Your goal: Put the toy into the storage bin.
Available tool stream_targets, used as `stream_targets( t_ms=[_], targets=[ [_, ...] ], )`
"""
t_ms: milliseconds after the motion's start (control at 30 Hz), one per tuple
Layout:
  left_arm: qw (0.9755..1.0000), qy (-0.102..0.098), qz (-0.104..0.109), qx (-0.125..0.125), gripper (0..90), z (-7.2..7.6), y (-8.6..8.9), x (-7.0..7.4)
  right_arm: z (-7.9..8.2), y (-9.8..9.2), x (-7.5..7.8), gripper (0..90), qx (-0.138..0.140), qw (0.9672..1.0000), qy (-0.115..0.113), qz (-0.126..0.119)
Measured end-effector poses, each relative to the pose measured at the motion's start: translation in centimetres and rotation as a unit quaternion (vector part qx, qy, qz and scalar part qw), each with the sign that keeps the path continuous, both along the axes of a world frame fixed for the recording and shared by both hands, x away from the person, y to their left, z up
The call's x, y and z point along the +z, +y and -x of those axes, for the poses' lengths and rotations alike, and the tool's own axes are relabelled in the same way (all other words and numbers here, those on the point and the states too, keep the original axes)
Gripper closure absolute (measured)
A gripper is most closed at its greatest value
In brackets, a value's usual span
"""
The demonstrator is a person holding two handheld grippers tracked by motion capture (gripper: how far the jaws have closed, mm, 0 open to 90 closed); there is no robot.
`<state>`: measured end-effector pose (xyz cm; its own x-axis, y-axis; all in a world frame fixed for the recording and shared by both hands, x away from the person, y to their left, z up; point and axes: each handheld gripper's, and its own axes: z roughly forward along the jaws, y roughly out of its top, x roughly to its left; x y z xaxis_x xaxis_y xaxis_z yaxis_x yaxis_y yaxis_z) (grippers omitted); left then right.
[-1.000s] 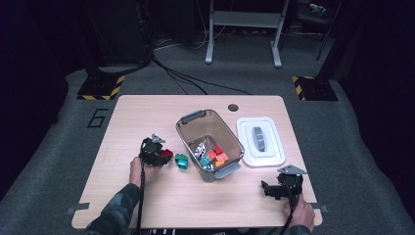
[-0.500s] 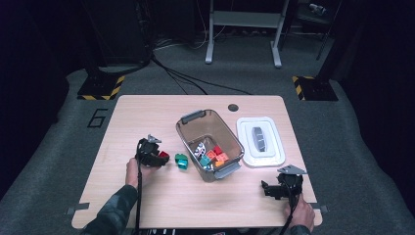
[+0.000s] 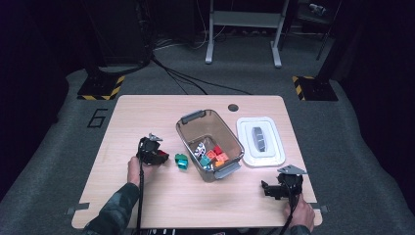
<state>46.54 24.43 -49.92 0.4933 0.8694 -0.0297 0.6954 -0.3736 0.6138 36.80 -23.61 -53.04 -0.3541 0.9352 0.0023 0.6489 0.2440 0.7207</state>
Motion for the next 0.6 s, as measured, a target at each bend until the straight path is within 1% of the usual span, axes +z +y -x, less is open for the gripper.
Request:
stream_targets(
  t_ms=[33,67,233,267,333,367,467,600],
  targets=[
    [1.0000,0.001,0.001,-0.002,59.0,0.1,0.1,0.1,0.0,0.0,0.0,0.0,0.000,1.0000,0.000,0.000],
    [1.0000,-0.004,-0.003,-0.003,59.1,0.1,0.3,0.4,0.0,0.0,0.0,0.0,0.000,1.0000,0.000,0.000],
    [1.0000,-0.004,-0.005,-0.007,59.1,0.5,0.5,0.9,0.0,0.0,0.0,0.0,0.000,1.0000,0.000,0.000],
    [0.9999,-0.008,0.000,-0.009,59.1,0.7,0.5,1.1,0.0,0.0,0.0,0.0,0.000,1.0000,0.000,0.000],
    [0.9999,-0.005,-0.001,-0.012,59.1,0.8,0.6,1.3,0.0,0.0,0.0,0.0,0.000,1.0000,0.000,0.000],
    [0.9999,-0.008,0.000,-0.012,59.1,0.9,0.5,1.4,0.0,0.0,0.0,0.0,0.000,1.0000,0.000,0.000],
    [0.9998,-0.009,0.004,-0.016,59.1,1.1,0.6,2.0,0.0,0.0,0.0,0.0,0.000,1.0000,0.000,0.000],
    [0.9997,-0.015,0.007,-0.019,59.1,1.3,0.8,3.3,0.0,0.0,0.0,0.0,0.000,1.0000,0.001,0.000]
  ],
)
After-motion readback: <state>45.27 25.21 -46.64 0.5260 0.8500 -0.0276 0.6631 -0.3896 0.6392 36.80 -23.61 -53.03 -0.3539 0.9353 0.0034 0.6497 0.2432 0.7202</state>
